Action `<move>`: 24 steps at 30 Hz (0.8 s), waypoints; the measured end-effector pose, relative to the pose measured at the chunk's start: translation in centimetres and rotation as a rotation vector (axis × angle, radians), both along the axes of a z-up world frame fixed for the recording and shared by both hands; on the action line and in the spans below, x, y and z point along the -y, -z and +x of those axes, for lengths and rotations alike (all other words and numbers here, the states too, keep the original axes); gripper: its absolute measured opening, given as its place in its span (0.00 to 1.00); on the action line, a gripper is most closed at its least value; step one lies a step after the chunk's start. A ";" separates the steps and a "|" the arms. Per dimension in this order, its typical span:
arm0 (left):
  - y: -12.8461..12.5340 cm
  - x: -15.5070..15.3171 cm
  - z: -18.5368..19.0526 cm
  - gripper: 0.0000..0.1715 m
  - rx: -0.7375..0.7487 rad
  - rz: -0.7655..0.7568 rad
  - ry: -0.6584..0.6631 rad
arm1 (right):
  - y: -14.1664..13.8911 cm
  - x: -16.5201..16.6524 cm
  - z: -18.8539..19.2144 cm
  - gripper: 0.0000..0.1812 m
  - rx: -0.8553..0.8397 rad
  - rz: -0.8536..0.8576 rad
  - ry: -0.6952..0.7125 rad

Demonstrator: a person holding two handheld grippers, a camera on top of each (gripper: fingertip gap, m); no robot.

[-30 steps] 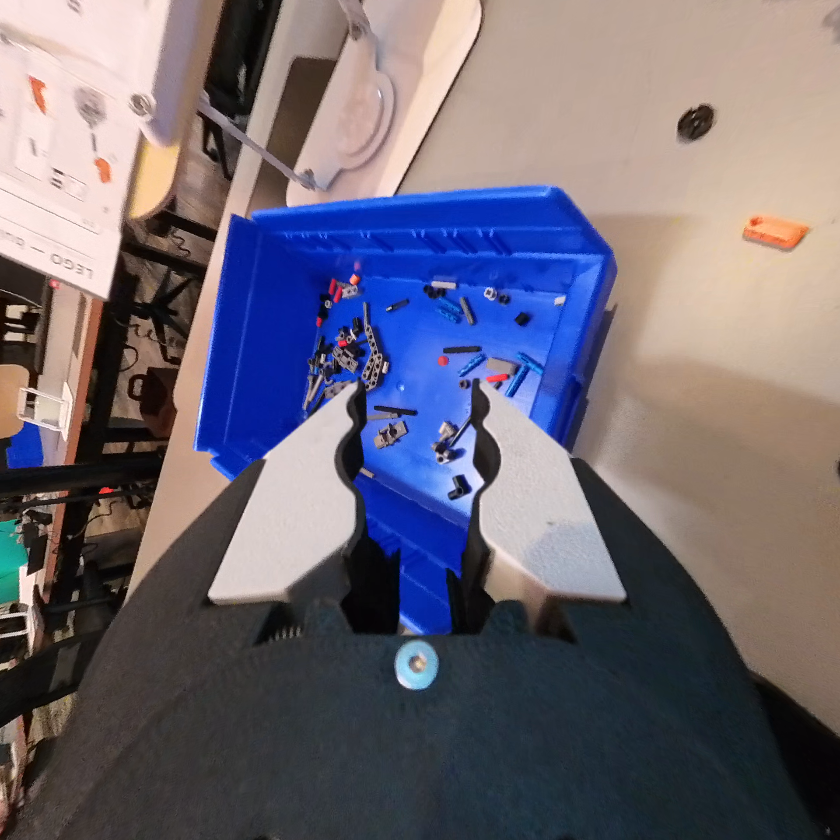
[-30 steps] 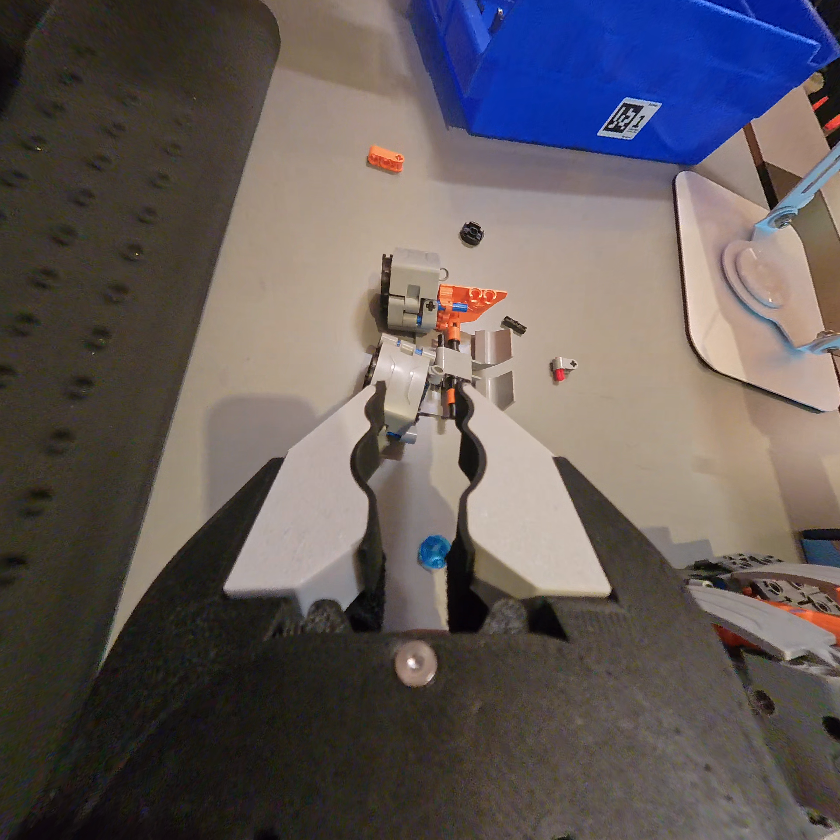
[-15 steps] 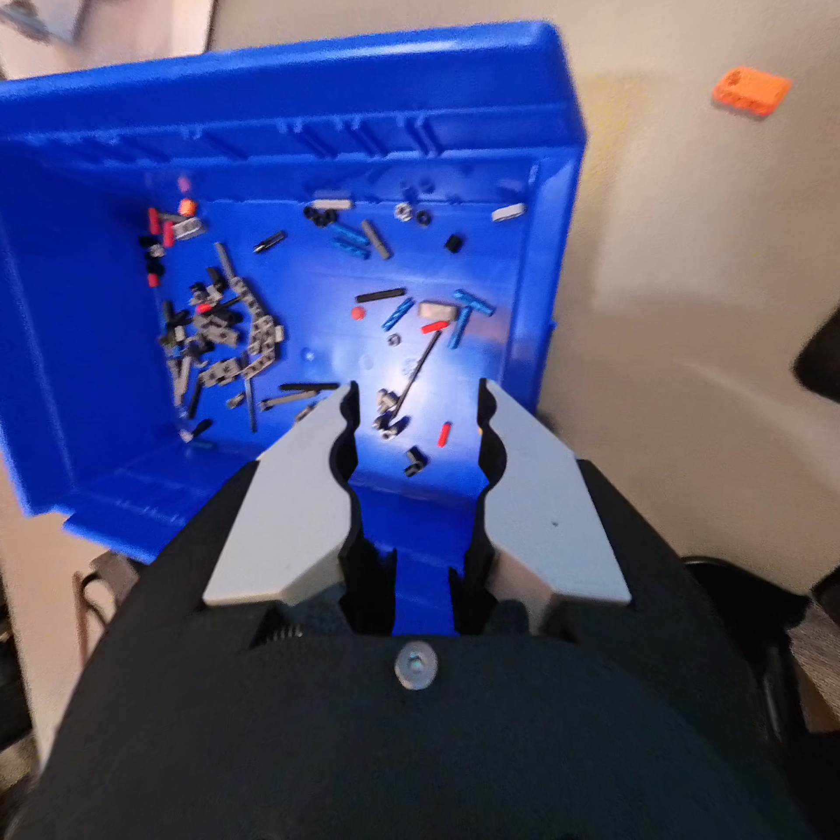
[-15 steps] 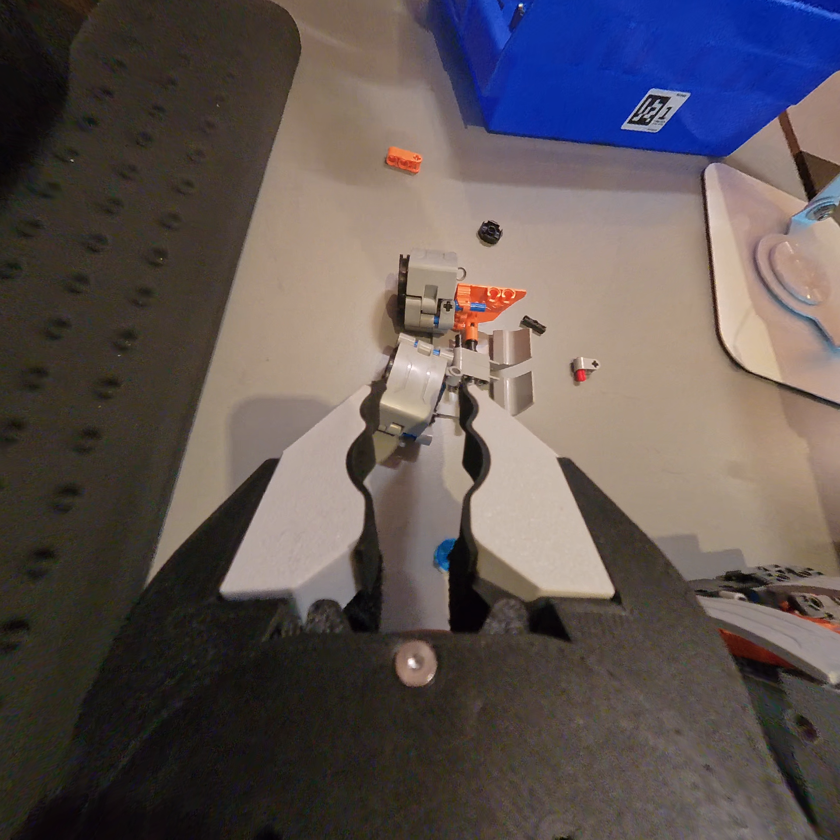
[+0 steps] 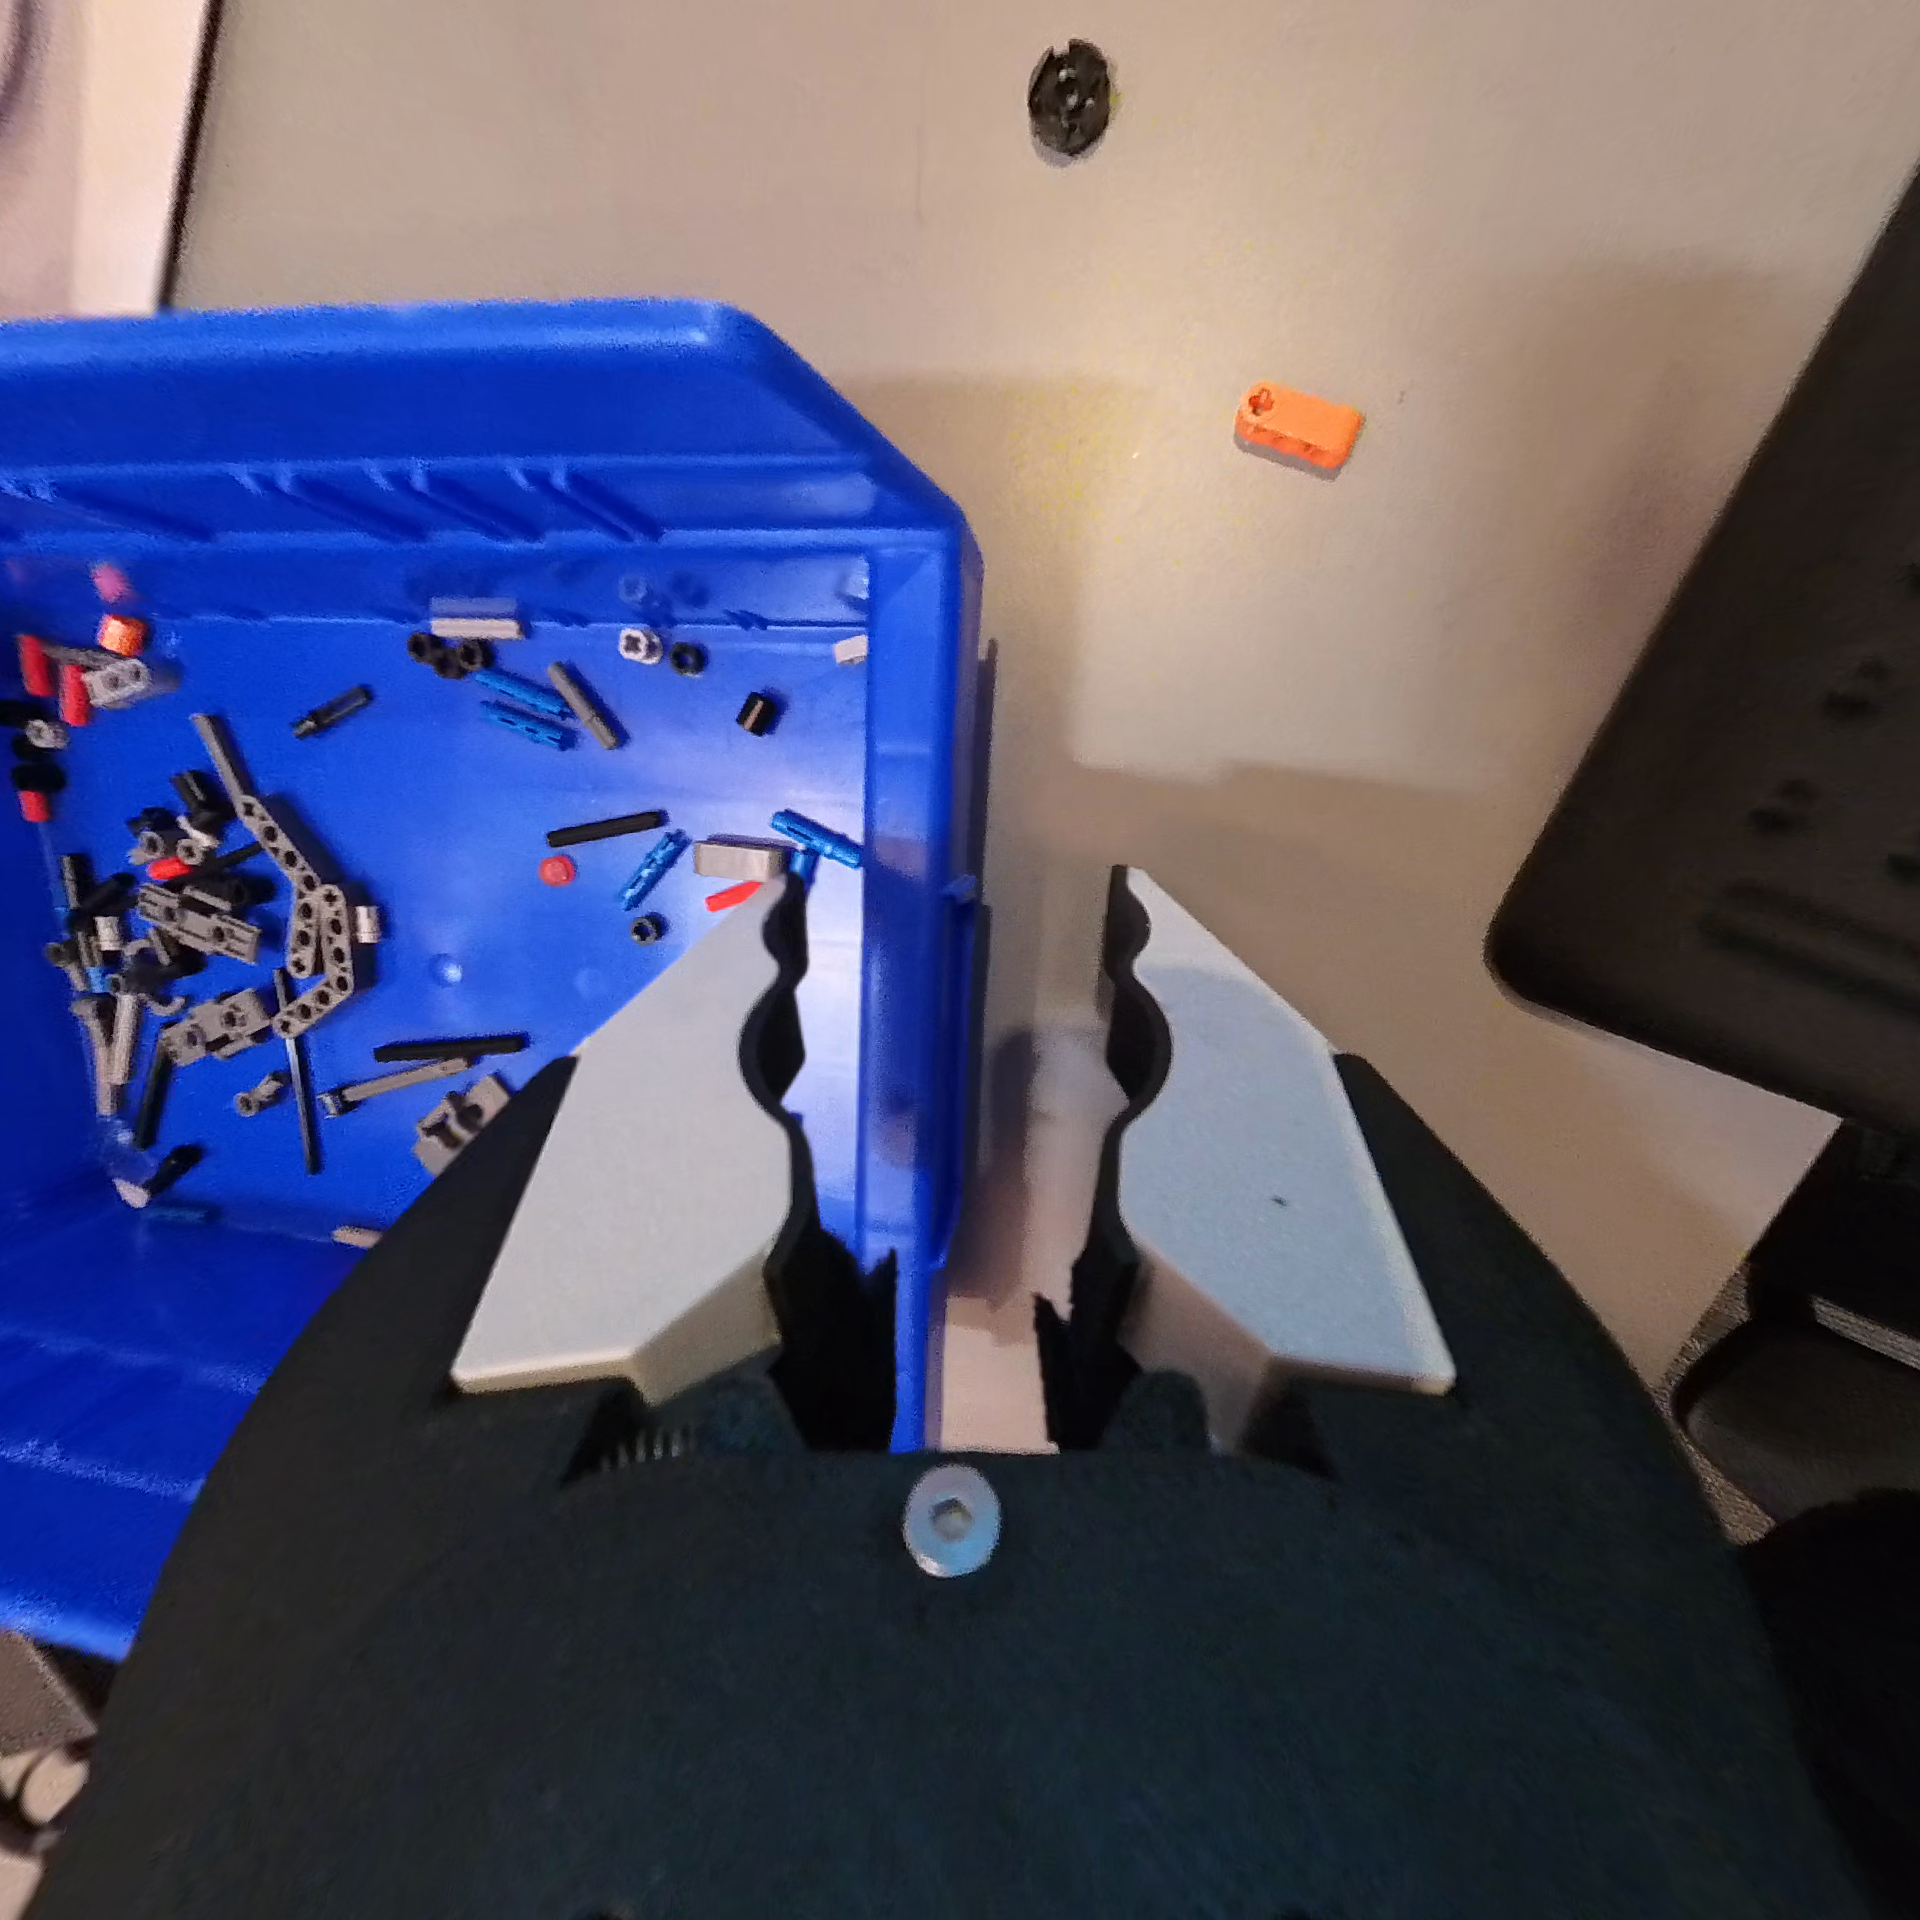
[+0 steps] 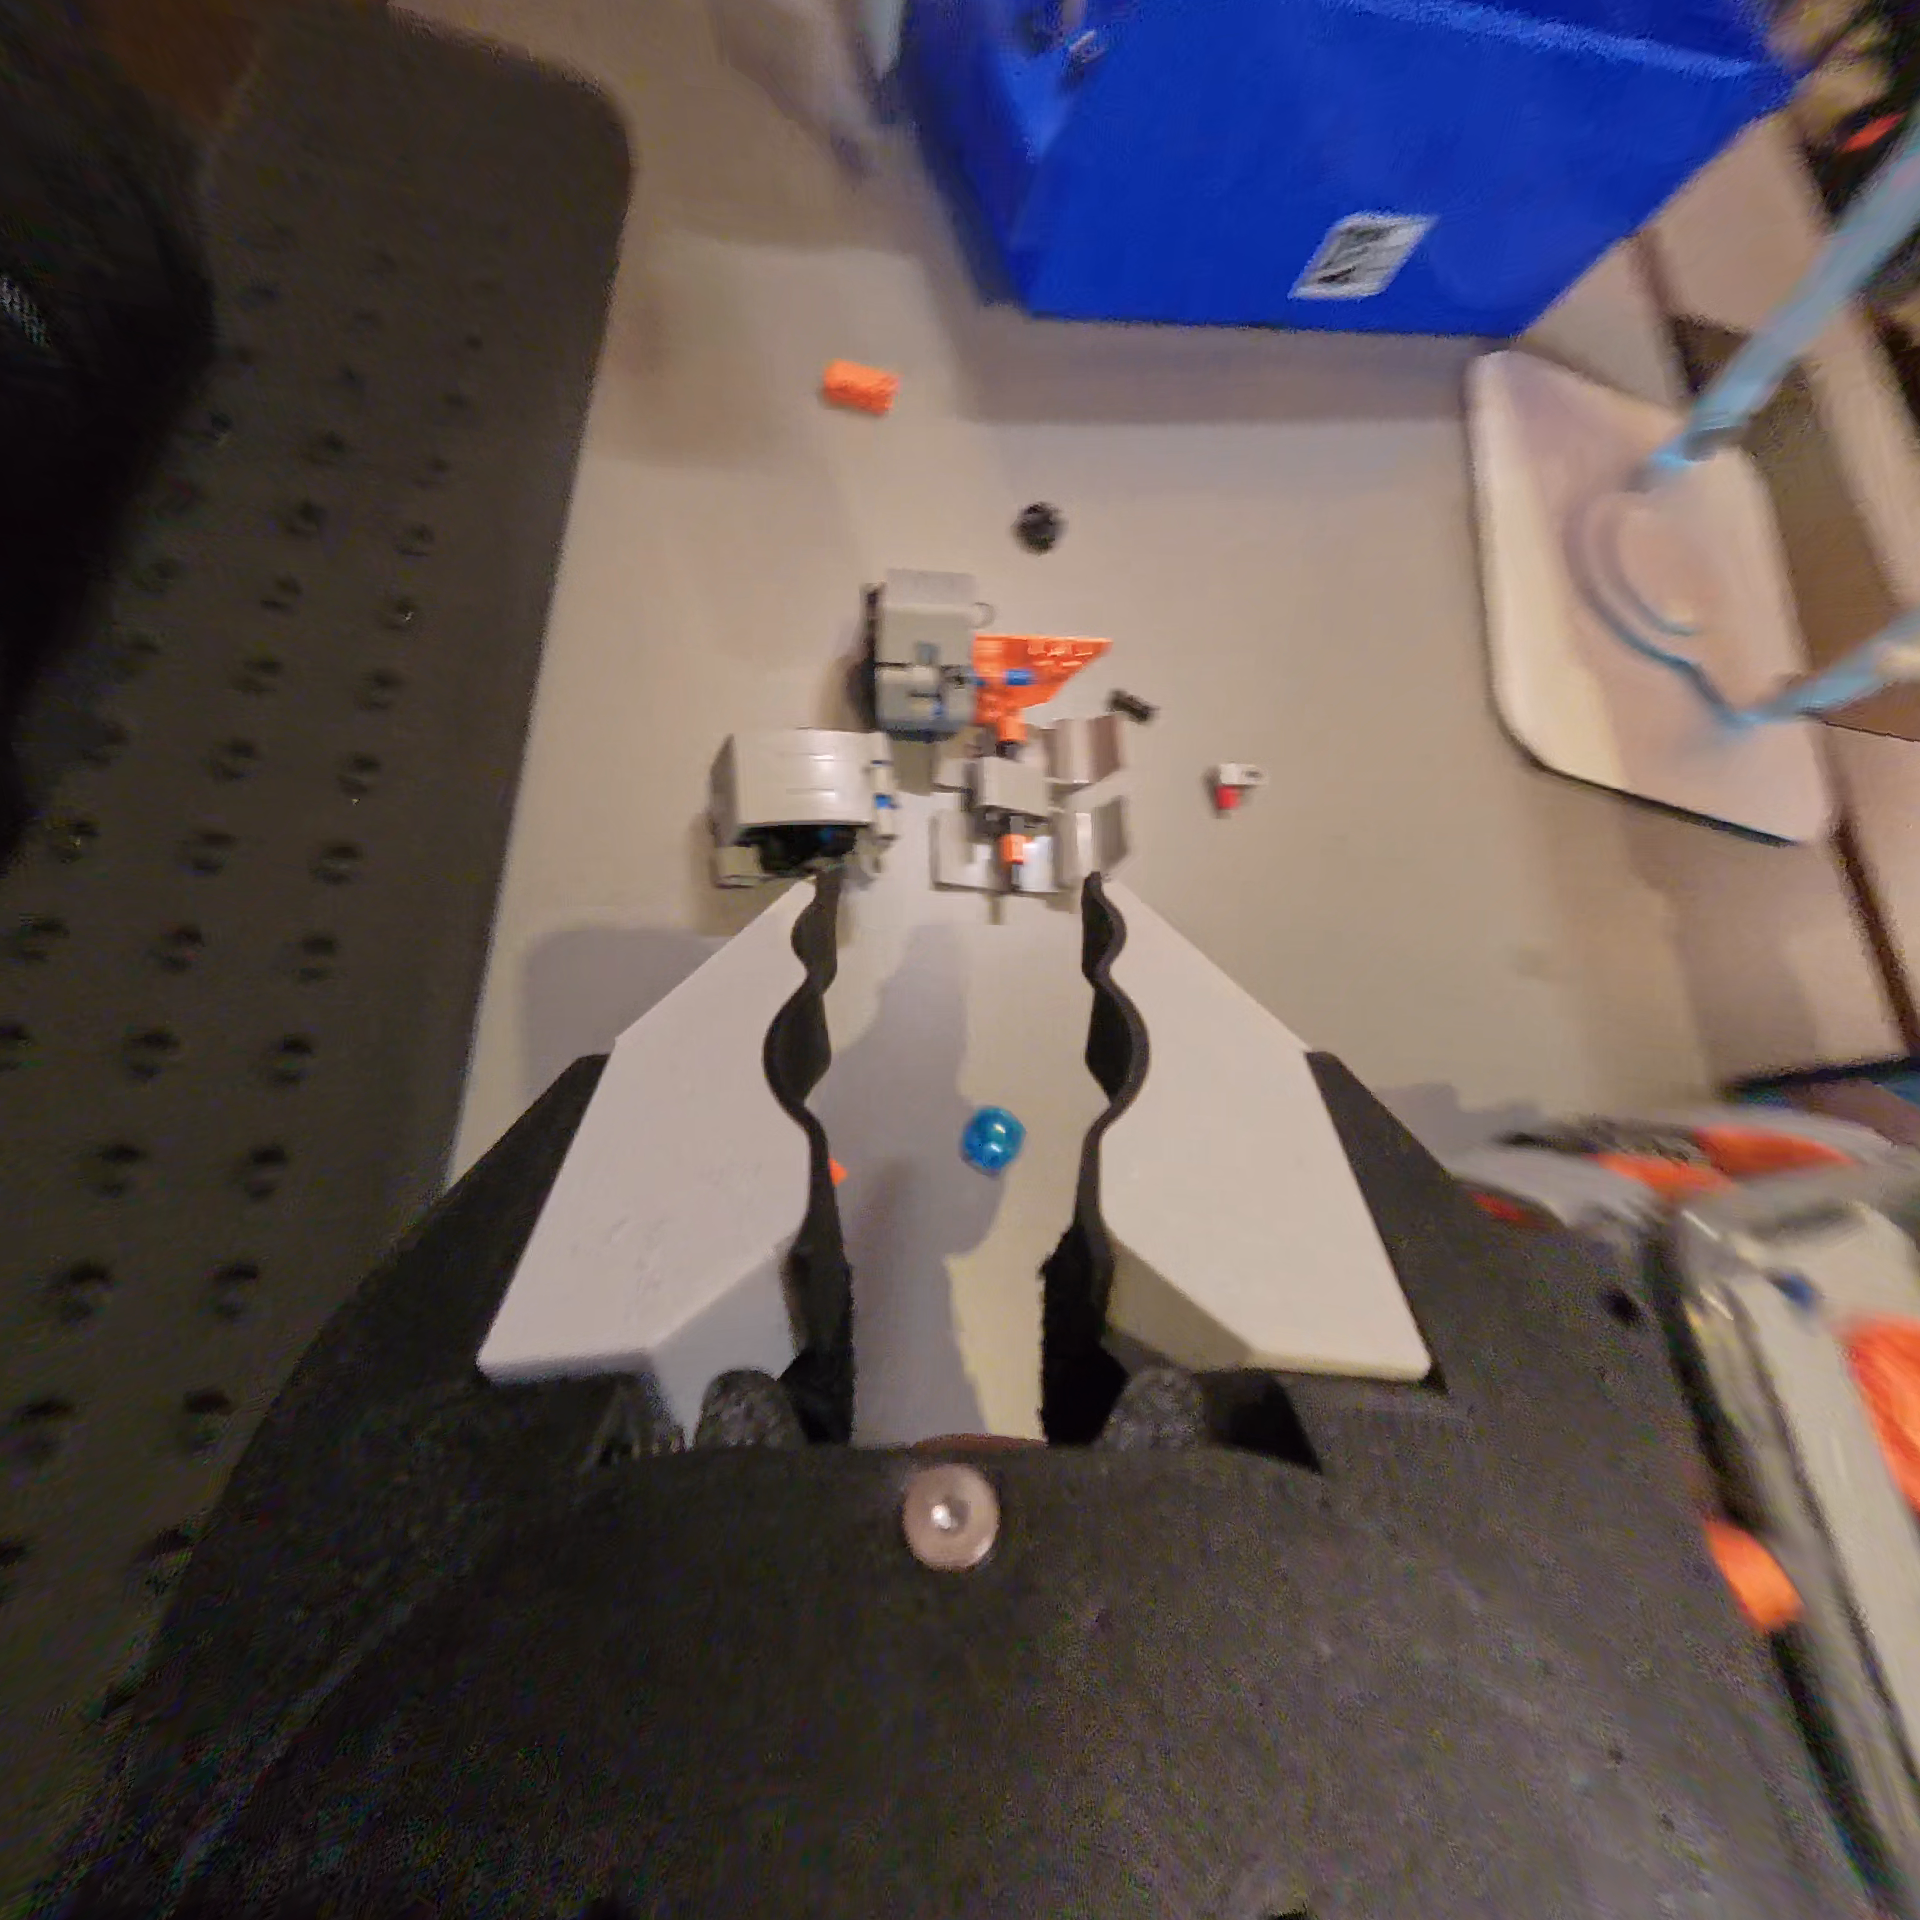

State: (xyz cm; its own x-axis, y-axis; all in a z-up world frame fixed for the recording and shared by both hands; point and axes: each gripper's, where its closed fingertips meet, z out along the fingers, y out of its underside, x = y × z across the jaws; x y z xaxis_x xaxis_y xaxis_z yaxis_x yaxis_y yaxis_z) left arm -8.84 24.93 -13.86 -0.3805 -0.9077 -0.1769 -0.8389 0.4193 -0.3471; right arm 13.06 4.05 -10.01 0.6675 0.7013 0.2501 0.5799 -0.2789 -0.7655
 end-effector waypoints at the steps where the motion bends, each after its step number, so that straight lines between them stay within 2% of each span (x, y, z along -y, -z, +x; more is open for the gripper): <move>1: 0.5 0.0 -0.2 0.32 -0.014 -0.004 -0.006 | -1.4 0.2 0.8 0.25 -0.043 0.043 0.033; 4: 1.7 0.1 -0.7 0.31 -0.047 -0.020 -0.027 | -4.4 1.4 2.8 0.21 -0.138 0.122 0.112; 6: 2.1 0.2 -0.5 0.34 -0.040 -0.020 -0.033 | -3.9 2.7 3.5 0.22 -0.149 0.077 0.149; 9: 2.1 0.3 -0.5 0.36 -0.027 -0.021 -0.044 | -0.1 4.2 2.8 0.24 -0.161 -0.103 0.168; 12: 1.0 0.6 -0.1 0.33 0.039 -0.020 -0.045 | 4.8 4.5 3.4 0.24 -0.020 -0.241 0.233; 14: -0.4 1.1 0.5 0.32 0.103 0.011 -0.033 | 6.9 4.7 3.4 0.24 0.037 -0.314 0.247; 17: -2.7 3.0 1.7 0.32 0.206 0.058 0.032 | 7.6 4.7 2.4 0.18 0.025 -0.351 0.220; 19: -4.2 5.1 2.7 0.32 0.283 0.058 0.094 | 7.7 4.7 2.0 0.07 0.033 -0.354 0.206; 21: -5.5 7.8 4.2 0.32 0.359 0.014 0.170 | 7.8 4.5 1.7 0.05 0.026 -0.349 0.207; 24: -5.7 11.4 6.4 0.32 0.392 -0.027 0.275 | 7.6 4.5 1.6 0.04 0.039 -0.334 0.212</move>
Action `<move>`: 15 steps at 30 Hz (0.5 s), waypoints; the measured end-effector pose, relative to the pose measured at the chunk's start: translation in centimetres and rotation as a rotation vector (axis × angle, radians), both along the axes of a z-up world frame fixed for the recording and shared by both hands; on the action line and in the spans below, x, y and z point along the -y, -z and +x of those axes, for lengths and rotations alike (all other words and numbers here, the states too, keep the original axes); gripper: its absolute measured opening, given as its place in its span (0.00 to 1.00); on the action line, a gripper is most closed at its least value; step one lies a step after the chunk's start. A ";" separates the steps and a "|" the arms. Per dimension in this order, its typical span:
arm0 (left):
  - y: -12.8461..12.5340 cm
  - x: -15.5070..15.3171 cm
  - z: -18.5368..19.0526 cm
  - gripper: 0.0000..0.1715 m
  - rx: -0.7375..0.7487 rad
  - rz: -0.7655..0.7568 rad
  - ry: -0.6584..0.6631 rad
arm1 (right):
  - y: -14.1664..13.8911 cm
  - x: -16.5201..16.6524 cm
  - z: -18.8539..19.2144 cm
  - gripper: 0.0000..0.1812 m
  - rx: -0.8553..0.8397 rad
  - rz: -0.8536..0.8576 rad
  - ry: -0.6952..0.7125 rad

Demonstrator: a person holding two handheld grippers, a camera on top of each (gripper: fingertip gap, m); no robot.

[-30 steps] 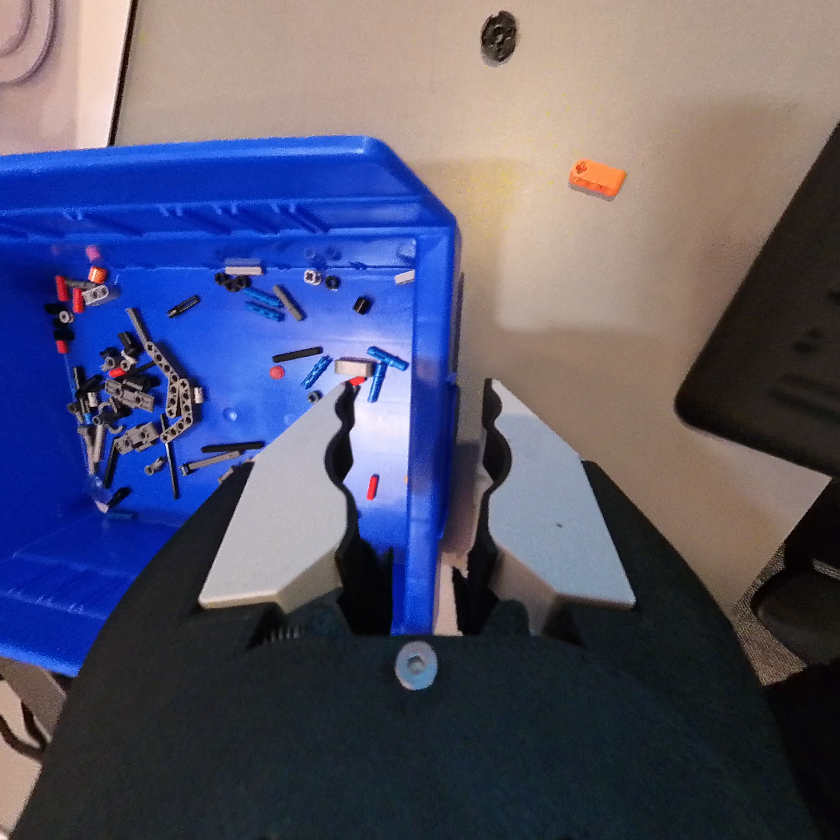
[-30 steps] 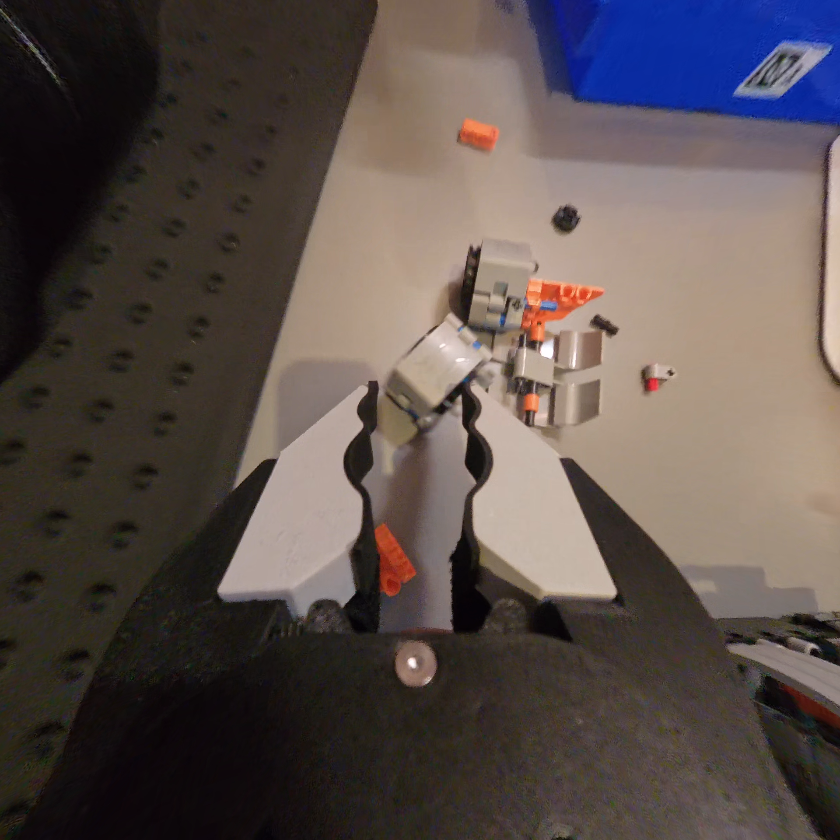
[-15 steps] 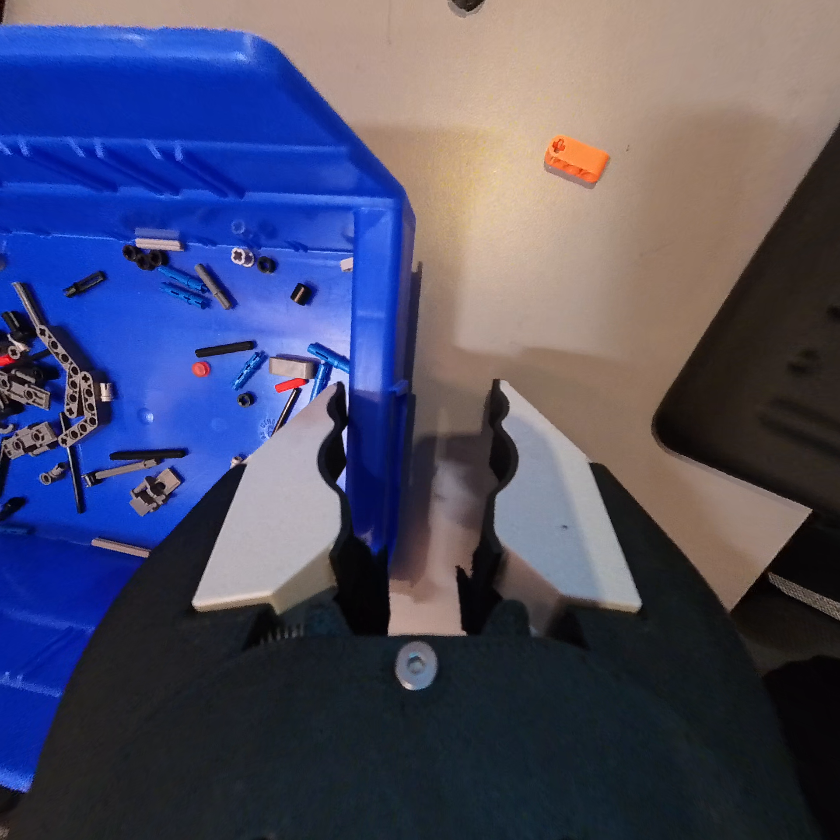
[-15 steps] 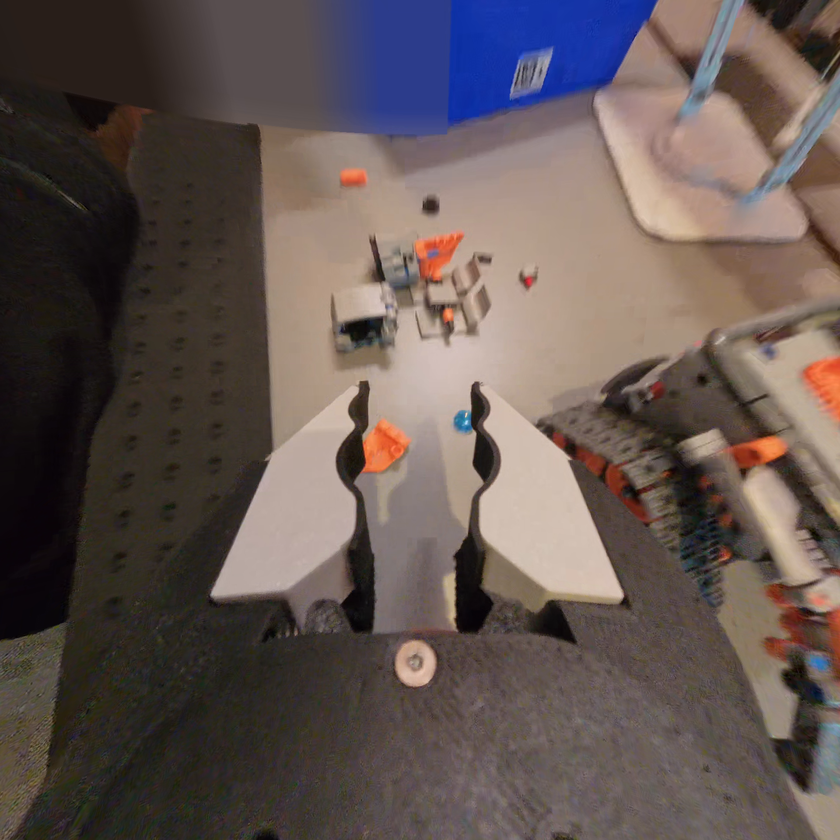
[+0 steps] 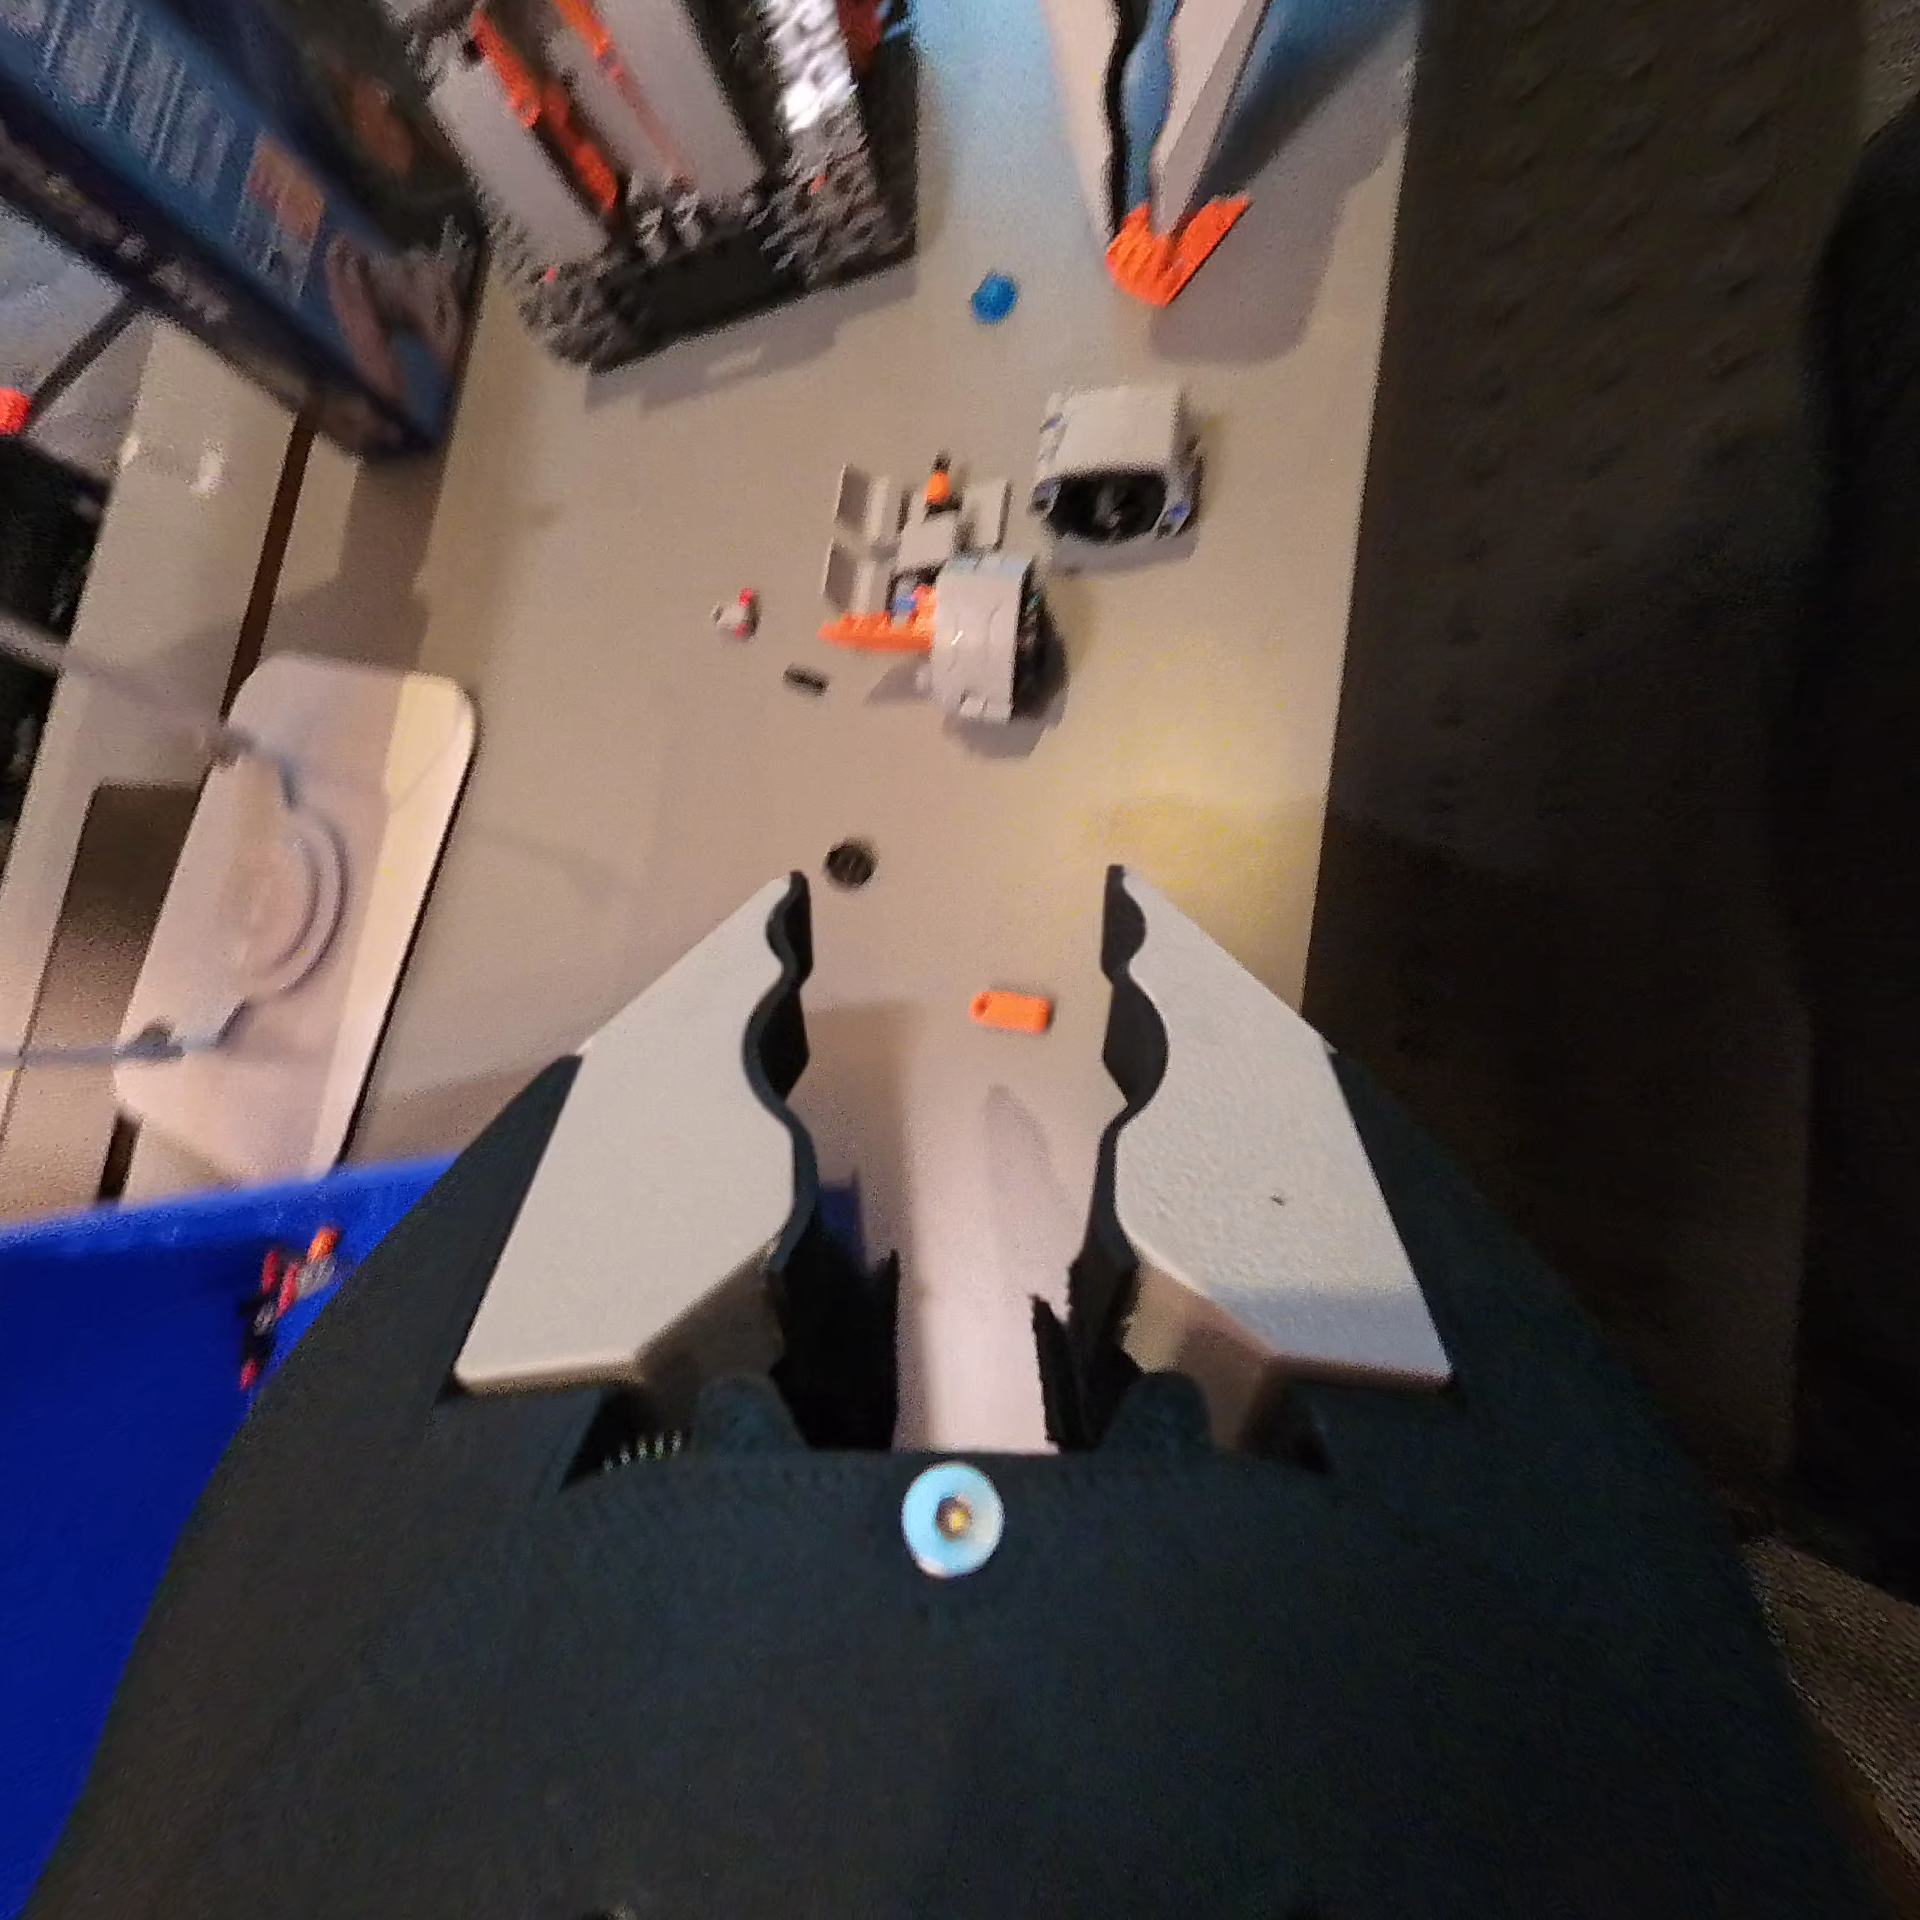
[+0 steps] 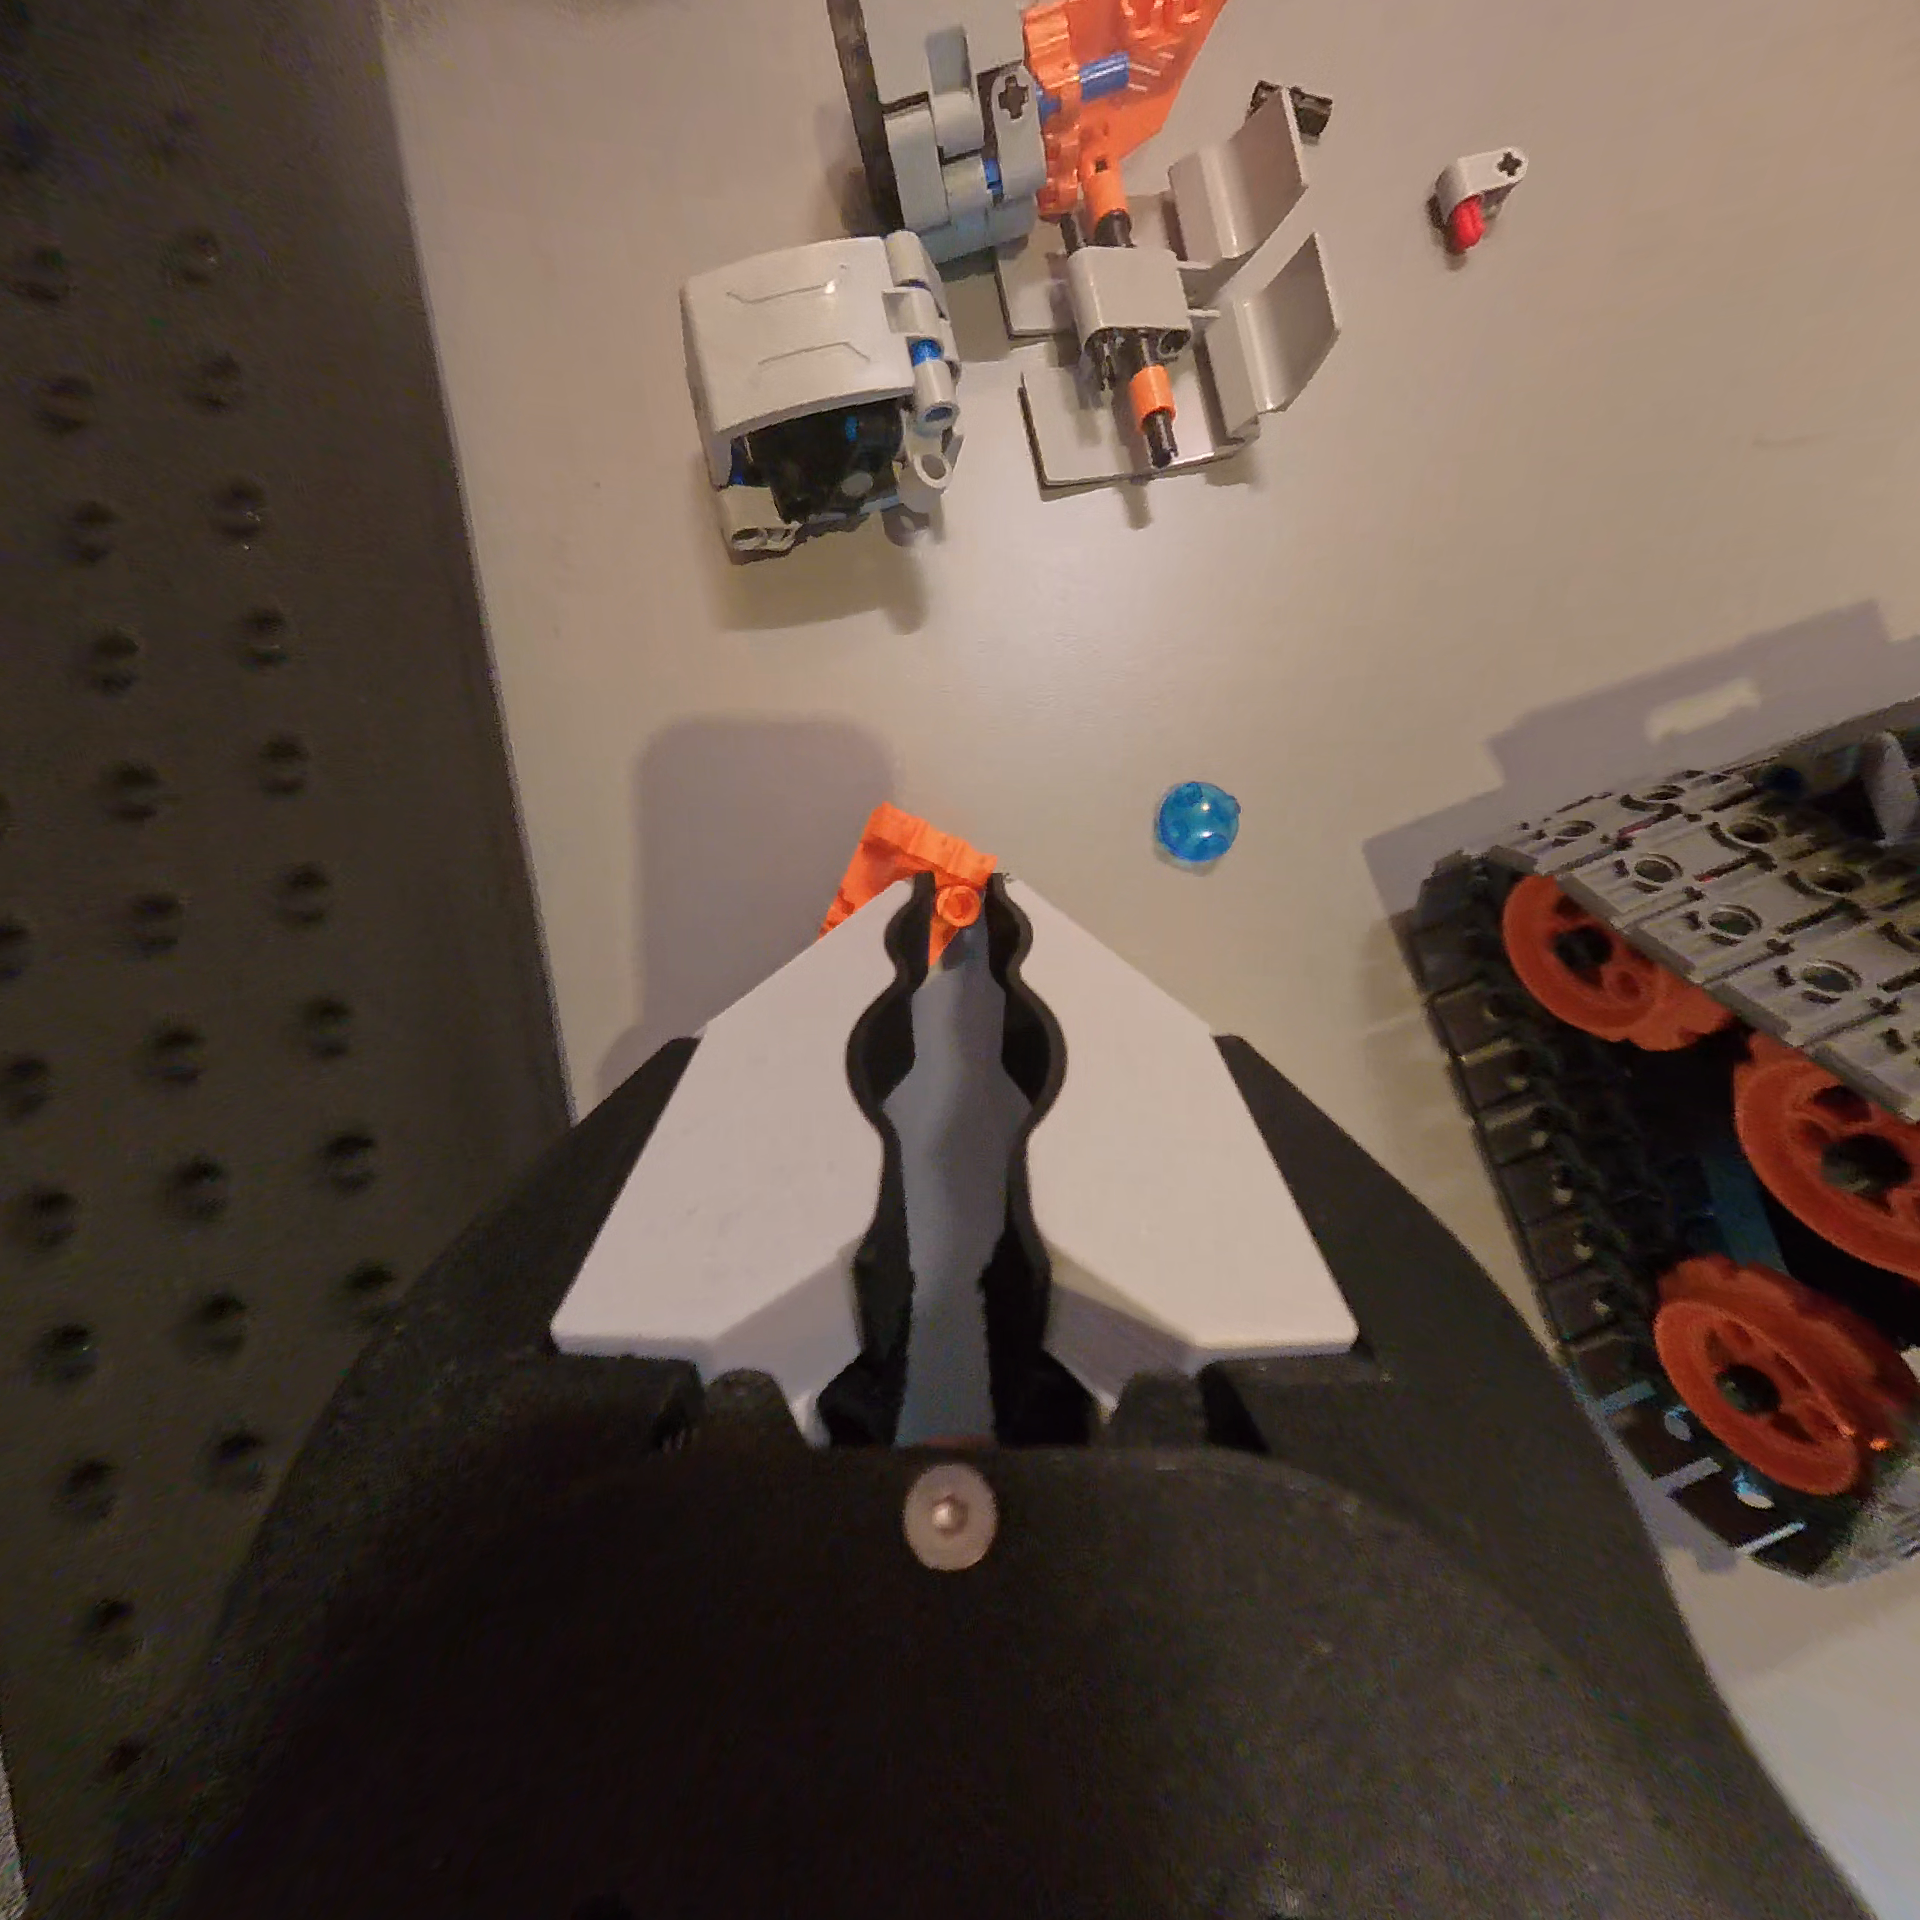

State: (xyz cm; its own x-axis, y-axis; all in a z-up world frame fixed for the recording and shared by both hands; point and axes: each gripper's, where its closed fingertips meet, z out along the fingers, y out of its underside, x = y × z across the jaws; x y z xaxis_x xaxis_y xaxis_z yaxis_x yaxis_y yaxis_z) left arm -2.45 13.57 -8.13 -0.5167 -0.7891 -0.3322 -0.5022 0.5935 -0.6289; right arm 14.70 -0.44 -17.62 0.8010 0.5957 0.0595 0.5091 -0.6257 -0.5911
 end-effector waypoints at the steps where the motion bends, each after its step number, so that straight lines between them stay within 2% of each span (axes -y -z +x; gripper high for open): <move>1: 0.3 1.1 0.7 0.32 -0.011 -0.012 0.036 | -0.2 0.0 0.0 0.04 -0.003 0.009 0.004; 5: 2.1 3.8 3.2 0.32 -0.066 0.011 0.128 | -1.3 -0.1 -0.5 0.07 -0.053 0.046 0.010; 8: 3.5 4.0 4.5 0.32 -0.110 0.049 0.144 | -0.9 0.0 0.1 0.12 -0.026 0.039 0.030; 12: 4.1 1.5 4.6 0.32 -0.140 0.083 0.049 | -0.6 0.2 0.4 0.15 -0.038 0.027 0.042; 15: 4.4 -0.5 3.3 0.33 -0.183 0.074 -0.034 | -0.1 0.3 0.4 0.12 -0.042 0.002 0.037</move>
